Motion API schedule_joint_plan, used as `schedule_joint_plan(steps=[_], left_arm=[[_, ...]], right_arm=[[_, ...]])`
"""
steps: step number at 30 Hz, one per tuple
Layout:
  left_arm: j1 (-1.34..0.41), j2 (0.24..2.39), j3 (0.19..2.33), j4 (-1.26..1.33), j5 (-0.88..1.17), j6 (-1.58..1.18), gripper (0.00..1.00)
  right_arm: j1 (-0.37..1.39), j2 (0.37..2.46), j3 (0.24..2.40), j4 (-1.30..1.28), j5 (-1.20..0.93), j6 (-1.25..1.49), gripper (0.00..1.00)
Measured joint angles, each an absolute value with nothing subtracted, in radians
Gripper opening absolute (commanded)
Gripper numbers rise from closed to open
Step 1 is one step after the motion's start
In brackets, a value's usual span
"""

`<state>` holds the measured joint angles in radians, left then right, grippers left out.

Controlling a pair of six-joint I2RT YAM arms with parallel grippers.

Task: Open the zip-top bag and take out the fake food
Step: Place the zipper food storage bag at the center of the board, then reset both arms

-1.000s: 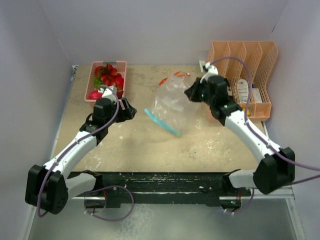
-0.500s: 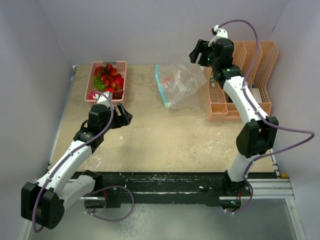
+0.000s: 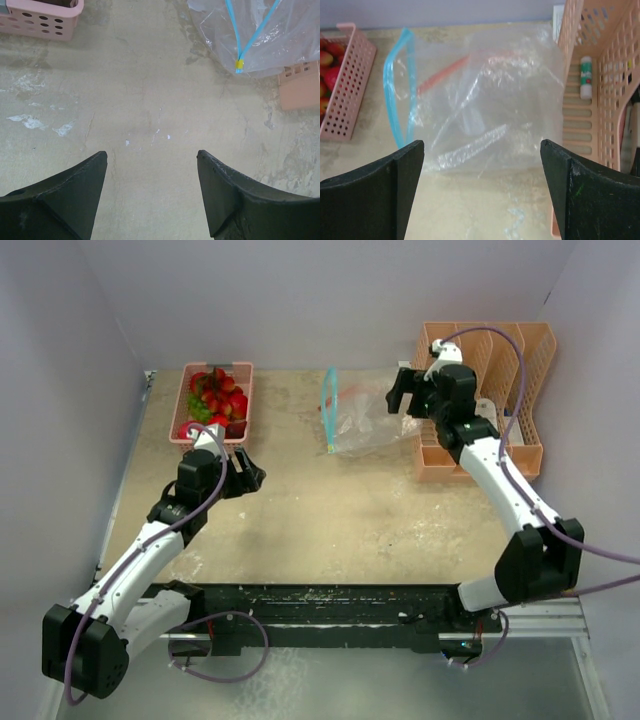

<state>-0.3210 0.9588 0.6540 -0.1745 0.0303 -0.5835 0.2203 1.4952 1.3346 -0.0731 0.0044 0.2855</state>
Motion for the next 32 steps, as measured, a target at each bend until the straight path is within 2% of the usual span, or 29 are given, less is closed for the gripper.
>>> schedule_joint_plan(steps=[3, 11, 17, 23, 32], left_arm=[[-0.321, 0.955, 0.642, -0.173, 0.033, -0.583, 0.76], [-0.321, 0.926, 0.603, -0.175, 0.033, -0.583, 0.76], [-0.321, 0.853, 0.558, -0.181, 0.027, -0.583, 0.76], [-0.321, 0.795, 0.536, -0.203, 0.014, -0.583, 0.77], [-0.321, 0.794, 0.536, -0.211, 0.002, -0.583, 0.77]], right_arm=[[0.22, 1.393, 1.213, -0.056, 0.003, 0.279, 1.0], [0.221, 0.931, 0.726, 0.047, -0.017, 0.308, 1.0], [0.221, 0.748, 0.497, 0.06, 0.022, 0.342, 1.0], [0.221, 0.678, 0.461, 0.039, 0.043, 0.37, 1.0], [0.221, 0.696, 0.461, 0.032, 0.065, 0.382, 0.96]])
